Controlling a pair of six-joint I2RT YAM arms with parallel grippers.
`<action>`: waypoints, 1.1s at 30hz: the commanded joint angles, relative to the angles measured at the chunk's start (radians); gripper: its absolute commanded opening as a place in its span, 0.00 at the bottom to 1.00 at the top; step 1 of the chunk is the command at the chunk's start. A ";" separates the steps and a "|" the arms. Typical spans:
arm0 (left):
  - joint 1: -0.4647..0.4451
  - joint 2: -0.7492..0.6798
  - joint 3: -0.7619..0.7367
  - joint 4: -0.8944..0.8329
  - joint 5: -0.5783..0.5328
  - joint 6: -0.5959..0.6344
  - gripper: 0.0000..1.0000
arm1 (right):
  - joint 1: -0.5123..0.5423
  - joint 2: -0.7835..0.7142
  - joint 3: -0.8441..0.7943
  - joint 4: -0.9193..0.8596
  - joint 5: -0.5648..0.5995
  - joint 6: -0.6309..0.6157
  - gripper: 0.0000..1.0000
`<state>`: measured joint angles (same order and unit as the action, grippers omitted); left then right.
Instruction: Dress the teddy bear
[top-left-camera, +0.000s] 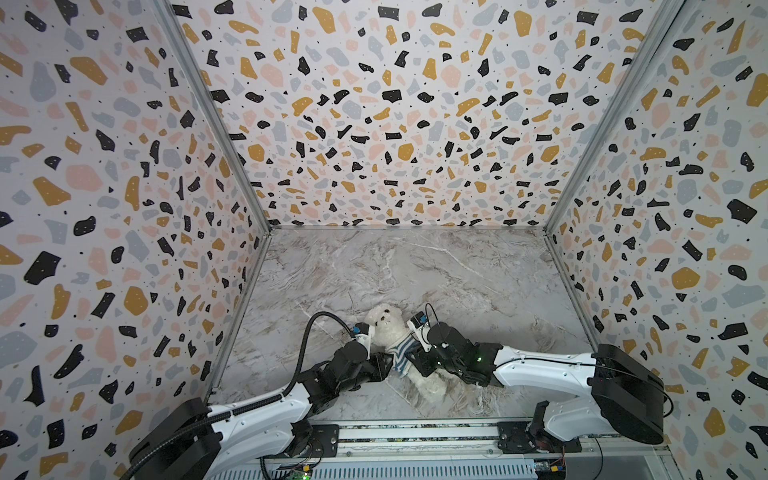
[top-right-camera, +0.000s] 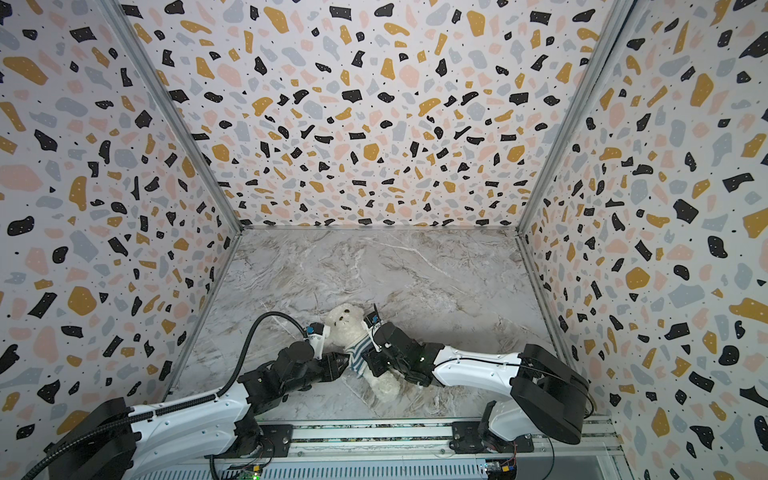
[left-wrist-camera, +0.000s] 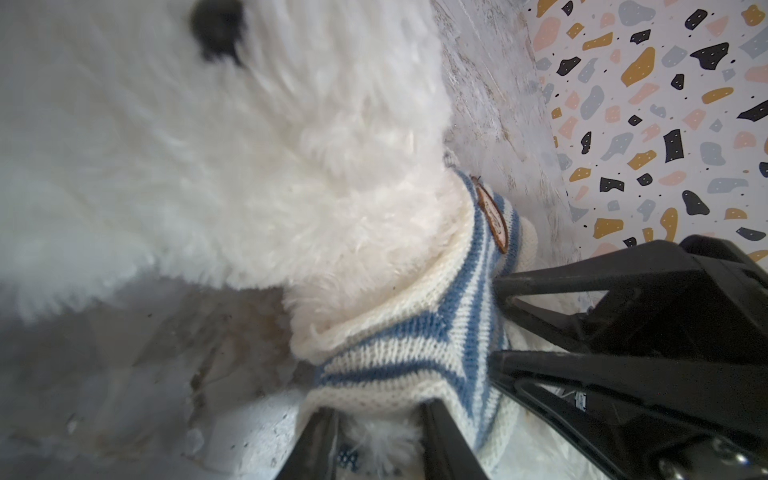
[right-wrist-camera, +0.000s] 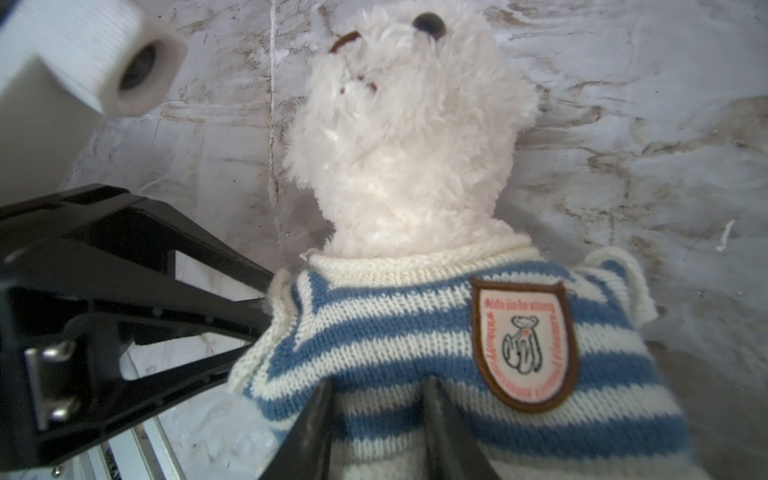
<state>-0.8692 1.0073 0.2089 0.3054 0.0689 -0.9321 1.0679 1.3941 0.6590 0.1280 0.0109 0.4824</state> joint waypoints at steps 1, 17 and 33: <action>-0.015 0.045 -0.021 0.095 0.005 -0.006 0.32 | 0.006 0.010 -0.012 -0.039 -0.011 0.013 0.37; -0.023 0.044 -0.027 0.195 0.022 -0.027 0.00 | 0.031 -0.088 -0.047 -0.040 -0.006 -0.021 0.48; -0.025 -0.006 -0.005 0.173 0.036 -0.020 0.00 | 0.056 -0.028 -0.004 -0.062 0.015 -0.077 0.31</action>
<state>-0.8867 1.0000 0.1875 0.4183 0.0925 -0.9588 1.1133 1.3476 0.6254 0.1154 0.0235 0.4129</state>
